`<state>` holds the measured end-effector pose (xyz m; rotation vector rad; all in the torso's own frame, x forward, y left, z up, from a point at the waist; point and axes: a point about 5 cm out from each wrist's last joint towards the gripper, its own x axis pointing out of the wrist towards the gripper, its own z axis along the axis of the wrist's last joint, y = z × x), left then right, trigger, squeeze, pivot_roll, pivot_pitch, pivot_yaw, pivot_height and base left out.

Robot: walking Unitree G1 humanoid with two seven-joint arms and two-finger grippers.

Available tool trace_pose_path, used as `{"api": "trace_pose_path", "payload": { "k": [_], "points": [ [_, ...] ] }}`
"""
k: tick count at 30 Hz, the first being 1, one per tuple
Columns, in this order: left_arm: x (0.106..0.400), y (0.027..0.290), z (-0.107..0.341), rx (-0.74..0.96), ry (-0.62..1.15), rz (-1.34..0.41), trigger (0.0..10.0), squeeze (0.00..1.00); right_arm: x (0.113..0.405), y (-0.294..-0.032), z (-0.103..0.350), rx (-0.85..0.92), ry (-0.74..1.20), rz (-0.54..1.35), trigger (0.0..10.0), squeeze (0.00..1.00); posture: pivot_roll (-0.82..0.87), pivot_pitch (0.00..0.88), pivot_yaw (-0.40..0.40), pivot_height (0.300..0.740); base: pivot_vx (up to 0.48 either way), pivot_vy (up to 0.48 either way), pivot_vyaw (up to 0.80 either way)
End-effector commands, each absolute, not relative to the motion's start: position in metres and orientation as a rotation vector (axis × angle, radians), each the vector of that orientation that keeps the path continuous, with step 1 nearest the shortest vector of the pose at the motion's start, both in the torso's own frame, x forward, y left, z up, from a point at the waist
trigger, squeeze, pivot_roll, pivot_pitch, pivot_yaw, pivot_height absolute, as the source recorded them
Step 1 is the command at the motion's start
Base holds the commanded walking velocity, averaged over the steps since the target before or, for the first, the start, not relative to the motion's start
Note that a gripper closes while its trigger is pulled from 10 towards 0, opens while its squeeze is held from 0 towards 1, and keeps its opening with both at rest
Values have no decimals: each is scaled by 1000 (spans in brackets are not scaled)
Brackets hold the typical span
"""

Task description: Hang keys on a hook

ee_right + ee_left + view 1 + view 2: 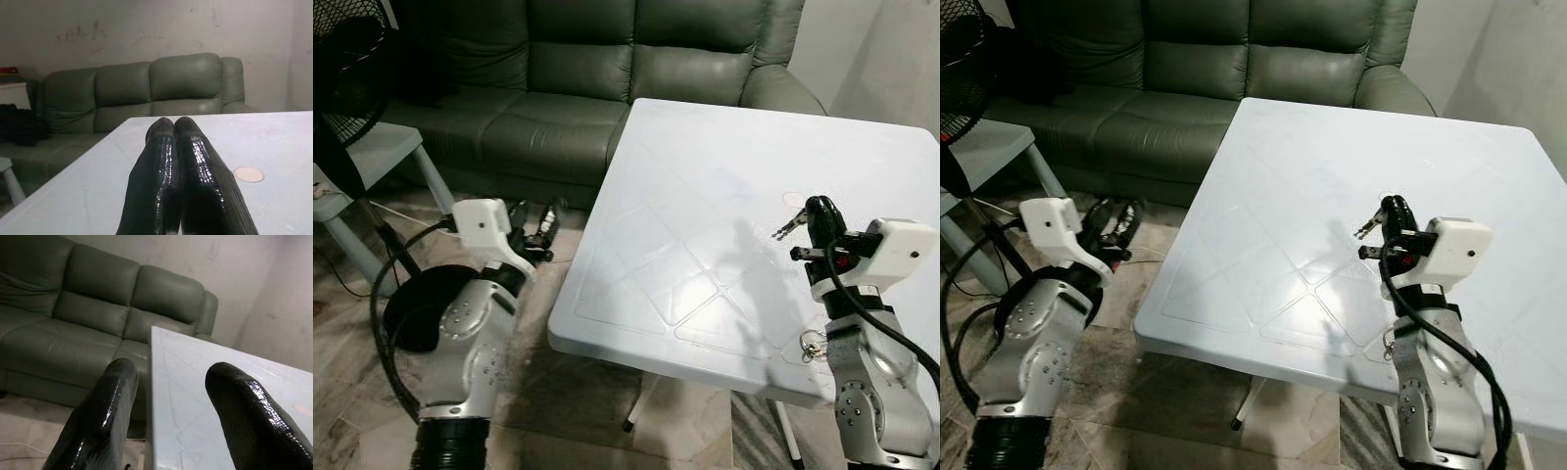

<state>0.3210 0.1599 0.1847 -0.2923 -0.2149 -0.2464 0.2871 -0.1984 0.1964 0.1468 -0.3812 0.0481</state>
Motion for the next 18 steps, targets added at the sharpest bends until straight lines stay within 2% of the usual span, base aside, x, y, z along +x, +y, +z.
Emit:
{"api": "trace_pose_path", "payload": {
  "k": [1, 9, 18],
  "points": [
    [320, 161, 177, -296, -199, -235, 10000, 0, 286, -197, 185, 112, -340, 18, 10000, 0, 59, 47, -14, 740, 0, 0, 0],
    [319, 165, 161, -312, -128, -171, 10000, 0, 288, -195, 159, 78, -217, -52, 10000, 0, 65, 55, -13, 740, 0, 0, 0],
    [326, 173, 163, -305, -118, -130, 10000, 0, 294, -193, 161, 74, -212, -62, 10000, 0, 62, 57, -10, 740, 0, 0, -661]
  ]
}}
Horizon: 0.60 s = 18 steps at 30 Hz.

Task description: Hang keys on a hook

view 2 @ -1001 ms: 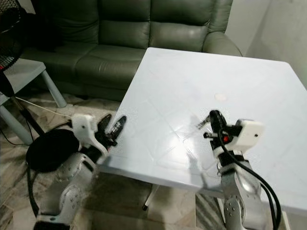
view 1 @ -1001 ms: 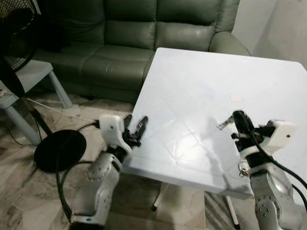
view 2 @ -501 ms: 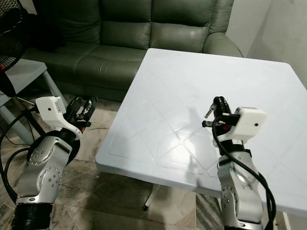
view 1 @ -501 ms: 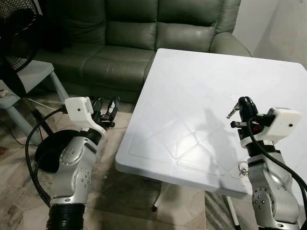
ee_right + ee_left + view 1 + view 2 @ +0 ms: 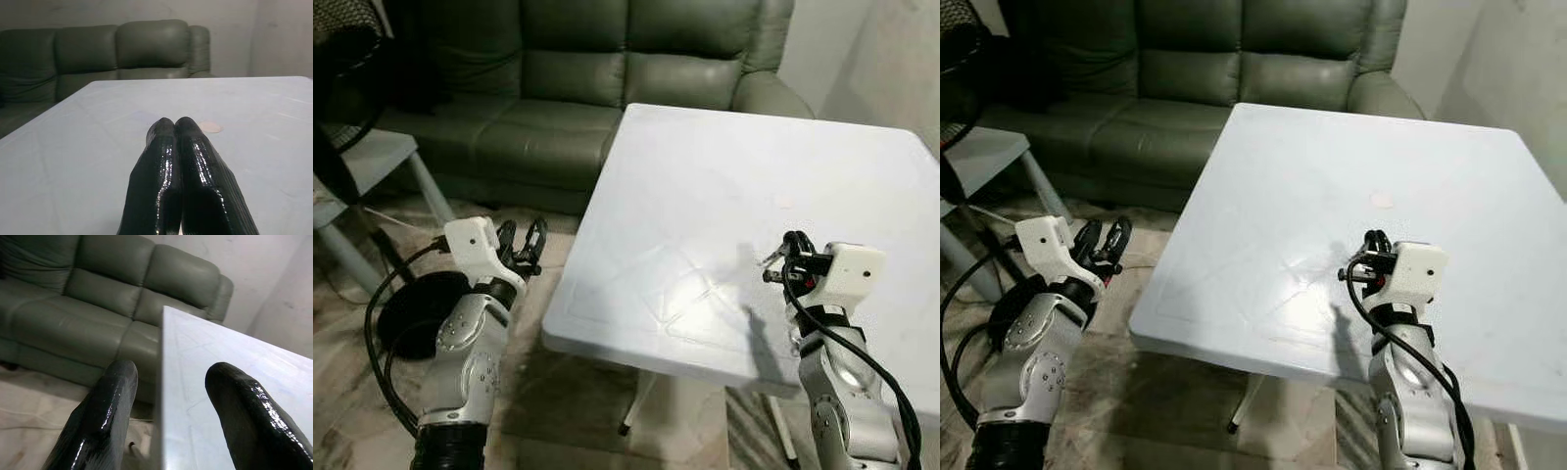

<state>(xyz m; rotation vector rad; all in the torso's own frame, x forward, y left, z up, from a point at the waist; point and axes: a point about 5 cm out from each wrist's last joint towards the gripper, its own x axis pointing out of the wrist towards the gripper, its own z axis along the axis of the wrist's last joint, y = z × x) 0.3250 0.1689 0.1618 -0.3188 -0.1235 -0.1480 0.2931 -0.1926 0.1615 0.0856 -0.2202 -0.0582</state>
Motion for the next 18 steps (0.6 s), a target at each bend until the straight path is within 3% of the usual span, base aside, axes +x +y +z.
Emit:
{"api": "trace_pose_path", "payload": {
  "k": [1, 10, 18],
  "points": [
    [328, 174, 164, -302, -123, -132, 10000, 0, 295, -192, 161, 69, -212, -63, 10000, 0, 60, 56, -9, 740, 0, 0, -719],
    [333, 172, 168, -308, -132, -147, 10000, 0, 294, -191, 160, 67, -210, -72, 10000, 0, 54, 55, 0, 740, 0, 0, -719],
    [335, 169, 167, -316, -122, -156, 10000, 0, 293, -191, 159, 65, -208, -75, 10000, 0, 50, 58, 3, 740, 0, 390, -720]
  ]
}}
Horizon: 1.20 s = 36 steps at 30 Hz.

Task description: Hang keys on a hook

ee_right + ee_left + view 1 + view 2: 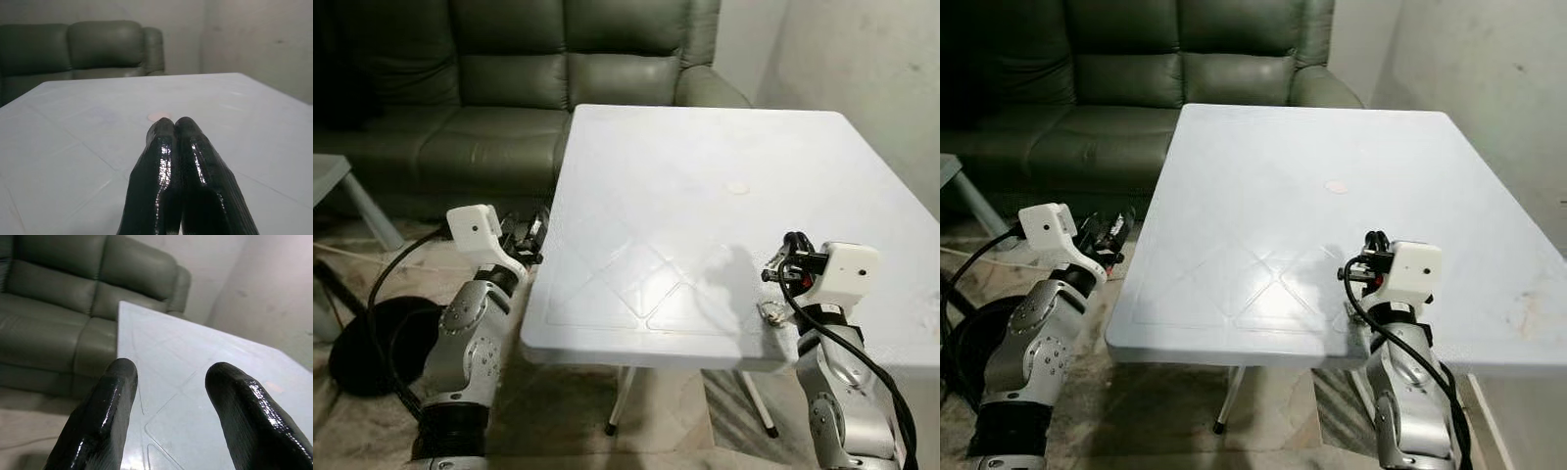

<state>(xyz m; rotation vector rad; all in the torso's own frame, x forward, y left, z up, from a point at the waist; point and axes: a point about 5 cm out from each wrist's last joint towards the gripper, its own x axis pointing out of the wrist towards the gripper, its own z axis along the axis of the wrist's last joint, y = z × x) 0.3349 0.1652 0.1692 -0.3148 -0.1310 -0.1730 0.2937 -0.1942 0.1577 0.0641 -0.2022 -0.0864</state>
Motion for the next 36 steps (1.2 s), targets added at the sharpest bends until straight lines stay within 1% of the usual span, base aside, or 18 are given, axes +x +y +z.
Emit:
{"api": "trace_pose_path", "payload": {
  "k": [1, 24, 36],
  "points": [
    [335, 169, 167, -317, -122, -155, 10000, 0, 293, -191, 159, 64, -207, -75, 10000, 0, 50, 58, 3, 740, 0, 0, -719],
    [338, 168, 161, -359, -57, -113, 10000, 0, 292, -191, 160, 57, -195, -72, 10000, 0, 40, 66, -2, 740, 0, 0, -721],
    [339, 166, 160, -335, -47, -109, 10000, 0, 293, -191, 159, 53, -190, -67, 10000, 0, 39, 54, -5, 740, 0, 0, -720]
  ]
}}
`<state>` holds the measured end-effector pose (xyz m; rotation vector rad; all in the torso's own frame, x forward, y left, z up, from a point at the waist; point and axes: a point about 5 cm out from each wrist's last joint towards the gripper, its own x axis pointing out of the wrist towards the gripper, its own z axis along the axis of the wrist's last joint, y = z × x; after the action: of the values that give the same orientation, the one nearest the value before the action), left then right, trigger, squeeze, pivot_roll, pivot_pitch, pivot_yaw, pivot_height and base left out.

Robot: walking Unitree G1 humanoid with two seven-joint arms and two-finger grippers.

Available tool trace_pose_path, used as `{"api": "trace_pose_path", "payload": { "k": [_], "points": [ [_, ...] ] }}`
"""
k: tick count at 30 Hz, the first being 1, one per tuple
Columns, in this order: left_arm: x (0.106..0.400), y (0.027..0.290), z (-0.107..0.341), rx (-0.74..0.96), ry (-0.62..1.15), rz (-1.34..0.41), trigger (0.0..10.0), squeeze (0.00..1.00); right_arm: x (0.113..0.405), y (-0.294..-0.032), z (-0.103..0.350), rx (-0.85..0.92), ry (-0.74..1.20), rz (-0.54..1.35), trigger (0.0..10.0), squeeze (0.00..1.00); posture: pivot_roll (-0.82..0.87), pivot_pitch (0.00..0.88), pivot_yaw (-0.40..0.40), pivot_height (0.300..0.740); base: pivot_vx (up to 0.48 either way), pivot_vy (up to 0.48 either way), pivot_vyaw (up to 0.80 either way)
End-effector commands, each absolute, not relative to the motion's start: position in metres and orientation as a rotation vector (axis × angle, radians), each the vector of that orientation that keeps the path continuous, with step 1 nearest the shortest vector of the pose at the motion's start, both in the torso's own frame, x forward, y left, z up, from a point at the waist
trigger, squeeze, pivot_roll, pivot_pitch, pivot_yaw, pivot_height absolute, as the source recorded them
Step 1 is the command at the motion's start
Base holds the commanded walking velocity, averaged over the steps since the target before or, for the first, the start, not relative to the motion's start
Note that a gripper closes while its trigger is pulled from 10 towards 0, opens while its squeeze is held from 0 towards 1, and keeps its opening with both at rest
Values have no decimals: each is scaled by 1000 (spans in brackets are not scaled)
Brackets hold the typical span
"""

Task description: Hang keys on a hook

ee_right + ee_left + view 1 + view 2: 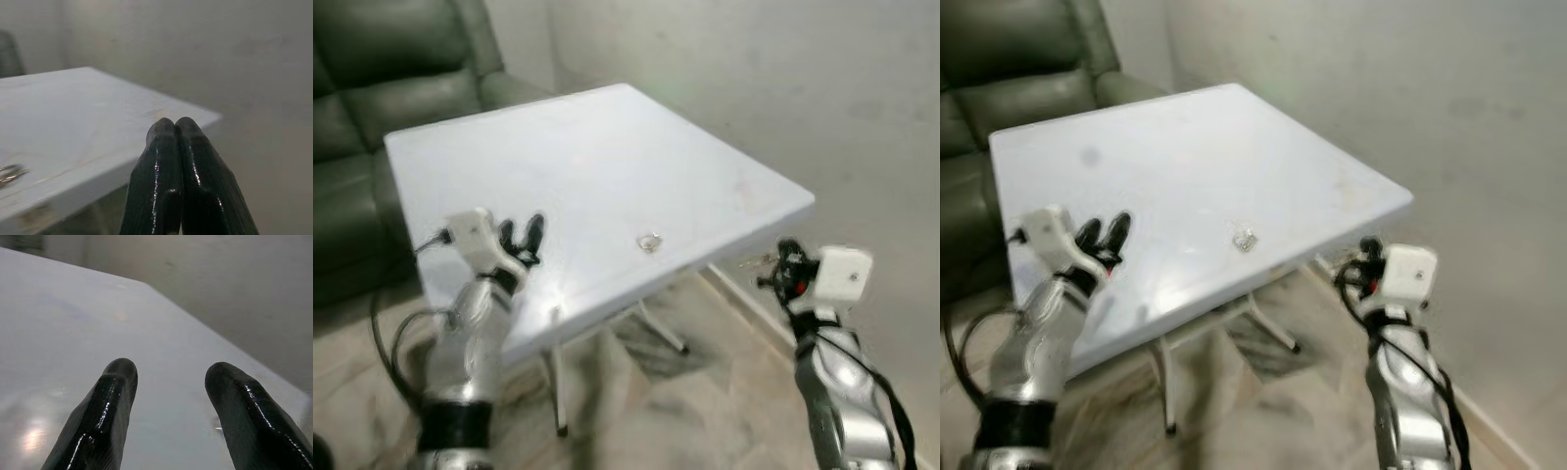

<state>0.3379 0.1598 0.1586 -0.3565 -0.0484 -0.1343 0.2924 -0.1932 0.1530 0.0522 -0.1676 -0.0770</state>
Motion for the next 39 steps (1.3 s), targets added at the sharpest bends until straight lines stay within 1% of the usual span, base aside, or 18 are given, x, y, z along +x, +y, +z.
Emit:
{"api": "trace_pose_path", "payload": {
  "k": [1, 12, 39],
  "points": [
    [339, 166, 160, -332, -45, -105, 10000, 0, 293, -191, 160, 52, -191, -67, 10000, 0, 39, 54, -5, 740, 0, 0, -719],
    [340, 164, 159, -325, -40, -109, 10000, 0, 293, -191, 160, 48, -191, -65, 10000, 0, 36, 37, -6, 740, 0, 0, -719],
    [339, 159, 158, -318, -33, -122, 10000, 0, 292, -191, 161, 37, -187, -55, 10000, 0, 32, 38, -12, 740, 0, 0, -716]
  ]
}}
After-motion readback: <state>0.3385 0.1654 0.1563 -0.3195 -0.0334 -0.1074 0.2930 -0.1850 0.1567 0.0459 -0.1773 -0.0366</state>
